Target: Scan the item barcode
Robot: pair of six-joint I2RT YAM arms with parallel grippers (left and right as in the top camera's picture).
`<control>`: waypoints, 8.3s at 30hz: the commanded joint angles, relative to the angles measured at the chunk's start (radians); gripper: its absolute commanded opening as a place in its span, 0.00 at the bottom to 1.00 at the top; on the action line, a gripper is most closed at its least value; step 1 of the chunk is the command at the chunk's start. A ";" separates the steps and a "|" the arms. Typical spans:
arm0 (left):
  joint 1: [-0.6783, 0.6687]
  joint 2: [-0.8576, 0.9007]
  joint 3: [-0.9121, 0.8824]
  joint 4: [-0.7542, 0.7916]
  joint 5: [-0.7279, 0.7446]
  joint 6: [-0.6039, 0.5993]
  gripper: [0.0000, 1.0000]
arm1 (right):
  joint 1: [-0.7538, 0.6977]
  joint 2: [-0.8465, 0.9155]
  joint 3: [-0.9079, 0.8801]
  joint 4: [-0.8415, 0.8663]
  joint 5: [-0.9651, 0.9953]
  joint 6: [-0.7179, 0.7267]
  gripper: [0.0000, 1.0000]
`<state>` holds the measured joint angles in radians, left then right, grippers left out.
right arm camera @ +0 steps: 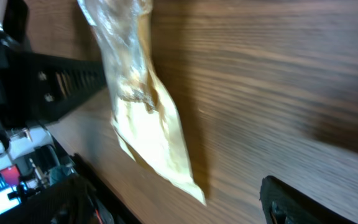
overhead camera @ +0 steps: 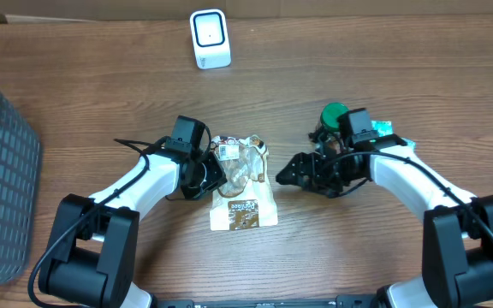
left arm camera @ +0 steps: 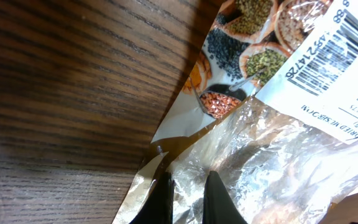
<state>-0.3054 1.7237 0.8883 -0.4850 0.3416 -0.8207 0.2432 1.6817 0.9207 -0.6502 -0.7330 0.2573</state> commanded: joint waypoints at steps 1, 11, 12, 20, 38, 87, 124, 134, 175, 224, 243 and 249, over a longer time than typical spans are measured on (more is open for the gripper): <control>0.005 0.016 -0.008 0.000 0.014 -0.006 0.04 | 0.037 0.051 -0.006 0.047 -0.010 0.117 0.89; 0.005 0.016 -0.008 0.001 0.017 -0.006 0.04 | 0.101 0.167 -0.005 0.173 -0.062 0.298 0.93; 0.005 0.016 -0.008 0.001 0.019 -0.006 0.04 | 0.114 0.167 -0.005 0.198 -0.061 0.317 0.93; 0.005 0.016 -0.008 0.000 0.018 -0.002 0.04 | 0.217 0.167 -0.005 0.369 0.066 0.529 0.80; 0.005 0.016 -0.008 0.000 0.018 -0.002 0.04 | 0.291 0.175 -0.005 0.551 0.164 0.549 0.56; 0.258 0.013 0.579 -0.566 0.126 0.635 0.04 | 0.173 0.091 0.069 0.274 -0.242 0.002 0.04; 0.565 0.014 0.814 -0.729 -0.150 0.690 1.00 | 0.172 0.010 0.835 -0.378 -0.030 -0.286 0.04; 0.565 0.014 0.814 -0.729 -0.150 0.690 1.00 | 0.177 0.145 1.237 -0.475 0.425 -0.230 0.04; 0.565 0.014 0.814 -0.730 -0.150 0.690 1.00 | 0.354 0.856 1.282 0.514 1.411 -1.208 0.04; 0.565 0.014 0.814 -0.730 -0.150 0.690 1.00 | 0.276 0.234 1.279 -0.708 0.686 -0.219 0.04; 0.565 0.014 0.814 -0.729 -0.150 0.690 1.00 | -0.003 0.249 0.734 -0.584 0.890 -0.220 0.04; 0.565 0.014 0.814 -0.729 -0.150 0.690 1.00 | -0.004 0.250 0.702 -0.584 1.043 -0.175 0.04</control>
<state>0.2569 1.7359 1.6821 -1.2152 0.1967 -0.1421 0.2474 1.9373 1.6539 -1.2297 0.1558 0.0315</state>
